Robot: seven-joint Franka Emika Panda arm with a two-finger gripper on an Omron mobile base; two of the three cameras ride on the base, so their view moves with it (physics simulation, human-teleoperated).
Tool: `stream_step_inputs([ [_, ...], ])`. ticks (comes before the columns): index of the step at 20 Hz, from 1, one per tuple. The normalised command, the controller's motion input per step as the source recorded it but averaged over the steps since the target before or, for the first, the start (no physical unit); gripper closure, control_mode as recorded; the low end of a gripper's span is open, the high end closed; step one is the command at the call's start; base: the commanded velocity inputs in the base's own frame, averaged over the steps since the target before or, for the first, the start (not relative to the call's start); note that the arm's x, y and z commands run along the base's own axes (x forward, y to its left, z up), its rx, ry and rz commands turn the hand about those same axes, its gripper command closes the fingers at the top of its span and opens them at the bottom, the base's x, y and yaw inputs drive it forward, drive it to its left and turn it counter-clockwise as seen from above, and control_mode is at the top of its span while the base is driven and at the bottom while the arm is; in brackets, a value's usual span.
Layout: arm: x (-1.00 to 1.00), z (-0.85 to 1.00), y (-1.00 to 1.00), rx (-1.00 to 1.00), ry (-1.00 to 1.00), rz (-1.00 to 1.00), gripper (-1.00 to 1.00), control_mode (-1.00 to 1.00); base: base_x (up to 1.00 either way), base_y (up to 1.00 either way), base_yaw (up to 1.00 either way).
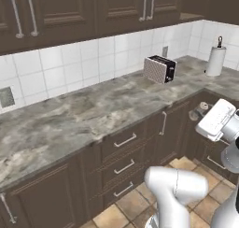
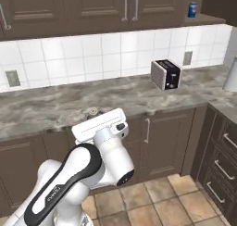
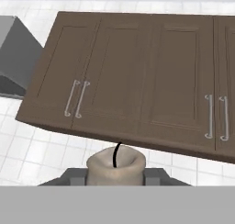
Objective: Pick the candle and candle from the dining table and place them in the open cabinet. Close the cabinet after placing the objects.
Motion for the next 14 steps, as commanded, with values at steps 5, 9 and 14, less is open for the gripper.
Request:
stream_step_inputs([
  [5, 0.00, 0.00, 0.00, 0.00, 0.00, 0.00, 1.00, 1.00, 0.76, -0.87, -0.04],
  [9, 0.00, 0.00, 0.00, 0.00, 0.00, 0.00, 1.00, 1.00, 0.89, -0.71, -0.02],
  [14, 0.00, 0.00, 0.00, 0.00, 0.00, 0.00, 1.00, 1.00, 0.93, -0.38, -0.04],
])
